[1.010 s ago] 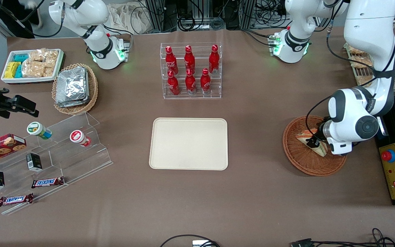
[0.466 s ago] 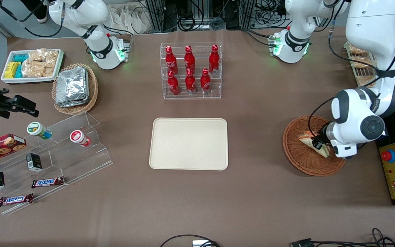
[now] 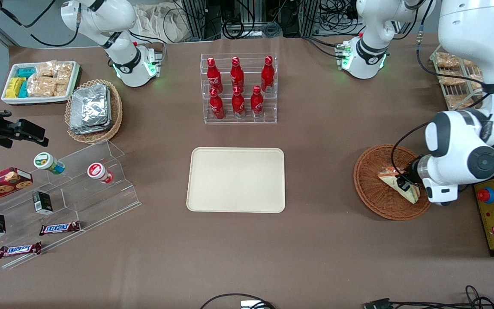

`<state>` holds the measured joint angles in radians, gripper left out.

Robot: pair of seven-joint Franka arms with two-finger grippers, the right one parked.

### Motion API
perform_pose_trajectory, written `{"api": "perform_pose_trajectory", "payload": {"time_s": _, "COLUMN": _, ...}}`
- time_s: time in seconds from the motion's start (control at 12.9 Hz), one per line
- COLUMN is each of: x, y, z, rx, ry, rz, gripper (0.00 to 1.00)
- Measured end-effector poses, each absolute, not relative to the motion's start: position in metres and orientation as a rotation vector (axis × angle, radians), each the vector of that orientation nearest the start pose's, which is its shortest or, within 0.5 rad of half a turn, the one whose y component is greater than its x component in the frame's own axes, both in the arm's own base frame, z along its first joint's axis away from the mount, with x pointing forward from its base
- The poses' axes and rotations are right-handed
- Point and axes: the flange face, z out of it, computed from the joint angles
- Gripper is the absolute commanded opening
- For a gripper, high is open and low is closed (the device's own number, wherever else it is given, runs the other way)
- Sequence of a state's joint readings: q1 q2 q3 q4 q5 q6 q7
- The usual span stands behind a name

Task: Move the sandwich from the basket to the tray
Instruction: 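Carry the held sandwich with the left gripper over the beige tray, then lower the sandwich onto the tray and open the left gripper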

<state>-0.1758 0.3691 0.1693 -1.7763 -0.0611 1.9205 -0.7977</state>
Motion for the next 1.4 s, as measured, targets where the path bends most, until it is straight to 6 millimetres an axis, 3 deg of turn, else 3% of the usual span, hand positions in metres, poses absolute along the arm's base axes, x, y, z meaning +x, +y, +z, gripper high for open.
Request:
{"api": "perform_pose_trajectory", "payload": {"time_s": 0.16, "x": 0.636, "y": -0.035, "z": 0.379, "rx": -2.879, "ry": -1.095, "rz": 0.234, "gripper": 0.0}}
{"api": "perform_pose_trajectory", "payload": {"time_s": 0.23, "x": 0.638, "y": -0.057, "z": 0.402, "rx": -2.926, "ry": -1.017, "rz": 0.229, "gripper": 0.0}}
{"api": "perform_pose_trajectory", "payload": {"time_s": 0.39, "x": 0.625, "y": -0.119, "z": 0.446, "rx": -3.002, "ry": -0.825, "rz": 0.285, "gripper": 0.04}}
{"api": "perform_pose_trajectory", "payload": {"time_s": 0.47, "x": 0.616, "y": -0.154, "z": 0.461, "rx": -3.037, "ry": -0.719, "rz": 0.305, "gripper": 0.08}}
{"api": "perform_pose_trajectory", "payload": {"time_s": 0.54, "x": 0.607, "y": -0.188, "z": 0.464, "rx": -3.067, "ry": -0.612, "rz": 0.326, "gripper": 0.08}}
{"api": "perform_pose_trajectory", "payload": {"time_s": 0.62, "x": 0.598, "y": -0.221, "z": 0.454, "rx": -3.09, "ry": -0.509, "rz": 0.357, "gripper": 0.08}}
{"api": "perform_pose_trajectory", "payload": {"time_s": 0.78, "x": 0.593, "y": -0.291, "z": 0.412, "rx": -3.161, "ry": -0.338, "rz": 0.342, "gripper": 0.06}}
{"api": "perform_pose_trajectory", "payload": {"time_s": 1.01, "x": 0.59, "y": -0.376, "z": 0.313, "rx": -3.172, "ry": -0.067, "rz": 0.161, "gripper": 0.02}}
{"api": "perform_pose_trajectory", "payload": {"time_s": 1.17, "x": 0.587, "y": -0.401, "z": 0.263, "rx": -3.169, "ry": -0.006, "rz": 0.182, "gripper": 0.03}}
{"api": "perform_pose_trajectory", "payload": {"time_s": 1.24, "x": 0.589, "y": -0.405, "z": 0.254, "rx": -3.171, "ry": -0.002, "rz": 0.193, "gripper": 0.06}}
{"api": "perform_pose_trajectory", "payload": {"time_s": 1.4, "x": 0.593, "y": -0.407, "z": 0.259, "rx": -3.183, "ry": -0.025, "rz": 0.193, "gripper": 0.08}}
